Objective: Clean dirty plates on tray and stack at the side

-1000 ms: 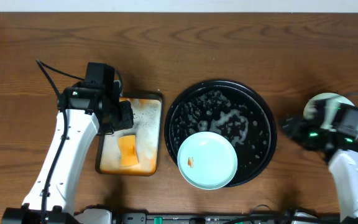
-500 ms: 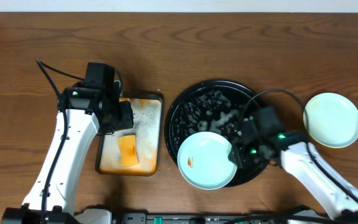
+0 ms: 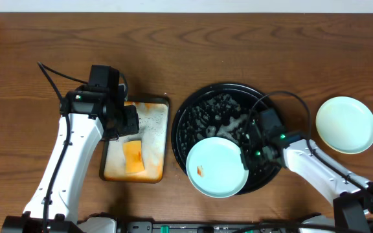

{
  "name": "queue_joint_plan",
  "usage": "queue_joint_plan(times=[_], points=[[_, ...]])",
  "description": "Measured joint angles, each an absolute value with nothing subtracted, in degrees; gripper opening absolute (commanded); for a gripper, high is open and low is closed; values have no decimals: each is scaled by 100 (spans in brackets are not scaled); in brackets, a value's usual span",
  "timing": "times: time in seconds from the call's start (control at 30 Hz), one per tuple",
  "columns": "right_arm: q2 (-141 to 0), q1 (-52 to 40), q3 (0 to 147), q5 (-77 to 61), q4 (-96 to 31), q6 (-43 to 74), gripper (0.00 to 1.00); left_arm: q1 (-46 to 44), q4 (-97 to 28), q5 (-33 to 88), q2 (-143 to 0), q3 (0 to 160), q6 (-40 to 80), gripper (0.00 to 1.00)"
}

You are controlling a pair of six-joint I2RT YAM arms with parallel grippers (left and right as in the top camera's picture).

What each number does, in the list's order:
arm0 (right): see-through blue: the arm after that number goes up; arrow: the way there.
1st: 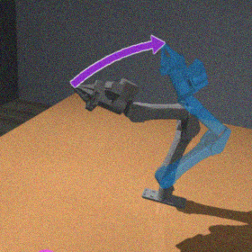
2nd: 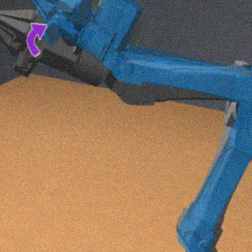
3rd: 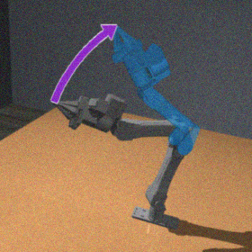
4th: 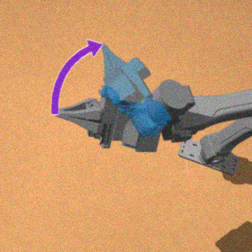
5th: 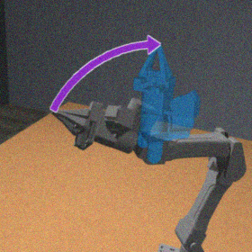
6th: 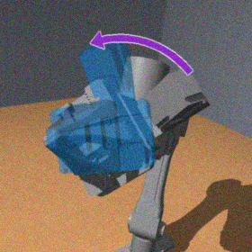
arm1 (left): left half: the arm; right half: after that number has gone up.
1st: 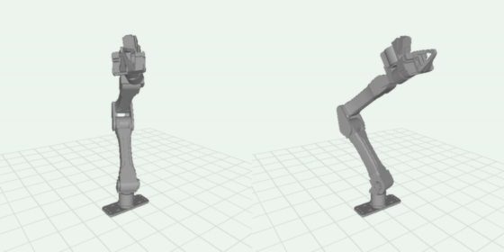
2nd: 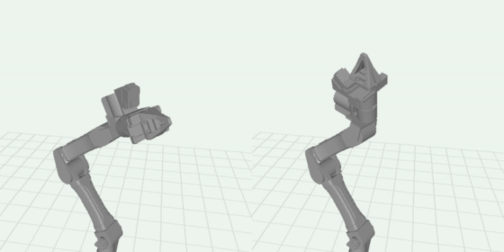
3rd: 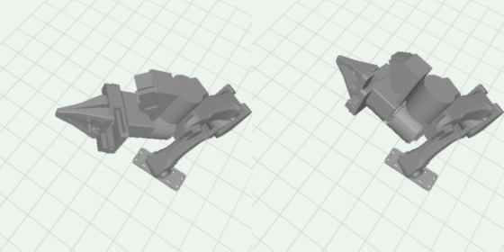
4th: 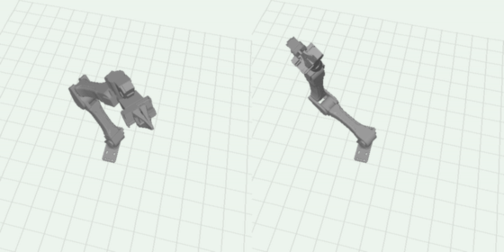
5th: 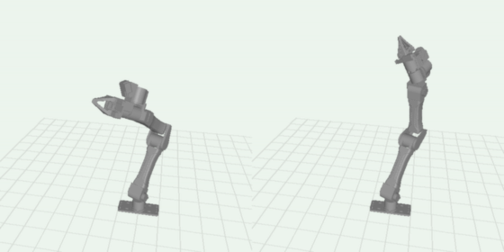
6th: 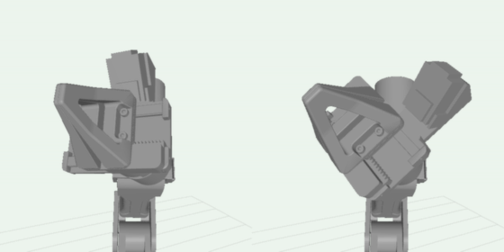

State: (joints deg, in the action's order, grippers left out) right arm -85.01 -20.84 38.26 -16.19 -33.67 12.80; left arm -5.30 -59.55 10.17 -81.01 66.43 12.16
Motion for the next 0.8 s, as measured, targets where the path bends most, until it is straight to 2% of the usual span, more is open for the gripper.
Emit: queue_joint_plan(times=[0.3, 0.63, 0.8], points=[[-8501, -1404, 4313, -666, -2794, 1492, 1, -530, -5942, 1017, -8101, 6643, 1216, 40], [-8501, -1343, 4313, -423, -2547, 1398, 1, -530, -5902, 1017, -8101, 6560, 1216, 41], [-8501, -1343, 4313, -405, -2550, 1393, 1, -530, -5518, 1020, -8101, 5822, 1288, 48]])
